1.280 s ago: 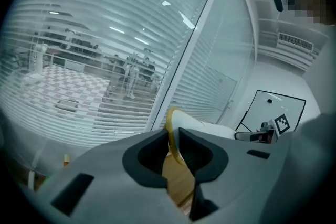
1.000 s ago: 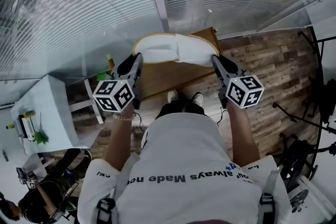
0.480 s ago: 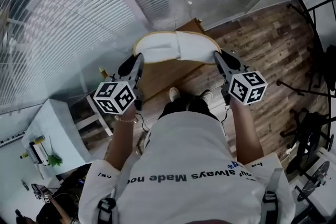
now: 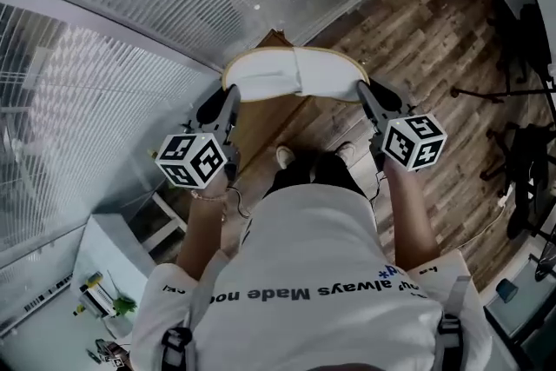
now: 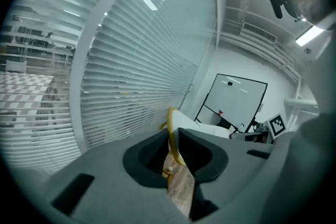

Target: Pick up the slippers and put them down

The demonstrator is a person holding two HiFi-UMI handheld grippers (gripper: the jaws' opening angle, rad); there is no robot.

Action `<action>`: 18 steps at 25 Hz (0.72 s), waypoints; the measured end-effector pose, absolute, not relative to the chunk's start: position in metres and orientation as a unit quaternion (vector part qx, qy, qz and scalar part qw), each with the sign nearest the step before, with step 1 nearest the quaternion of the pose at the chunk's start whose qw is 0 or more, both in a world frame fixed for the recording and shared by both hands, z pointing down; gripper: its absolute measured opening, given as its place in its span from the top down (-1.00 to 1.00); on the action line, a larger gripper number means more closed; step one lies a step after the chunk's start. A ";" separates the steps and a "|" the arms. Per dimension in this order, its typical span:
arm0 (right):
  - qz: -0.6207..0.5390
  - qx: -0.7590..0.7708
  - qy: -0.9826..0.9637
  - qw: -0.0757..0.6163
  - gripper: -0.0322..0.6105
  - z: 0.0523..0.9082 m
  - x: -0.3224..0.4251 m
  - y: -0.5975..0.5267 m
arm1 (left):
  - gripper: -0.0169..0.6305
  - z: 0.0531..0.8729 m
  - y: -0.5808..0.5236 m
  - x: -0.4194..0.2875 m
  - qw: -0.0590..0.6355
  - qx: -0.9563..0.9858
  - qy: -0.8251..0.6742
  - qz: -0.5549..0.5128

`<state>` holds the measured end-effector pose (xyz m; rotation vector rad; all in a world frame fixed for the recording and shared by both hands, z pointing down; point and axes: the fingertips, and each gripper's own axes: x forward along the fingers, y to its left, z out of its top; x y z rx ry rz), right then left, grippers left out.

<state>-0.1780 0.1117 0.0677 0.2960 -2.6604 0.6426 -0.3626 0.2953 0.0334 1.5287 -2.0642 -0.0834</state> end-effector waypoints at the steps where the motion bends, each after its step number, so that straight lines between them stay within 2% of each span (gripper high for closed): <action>1: 0.233 0.115 -0.947 0.190 0.77 0.069 -0.168 0.104 | 0.75 0.033 0.284 -0.356 0.282 0.579 -0.765 -0.027; 18: 0.277 0.244 -0.916 0.156 0.77 0.090 0.015 -0.021 | 0.76 0.051 0.102 -0.213 0.294 0.675 -0.676 0.026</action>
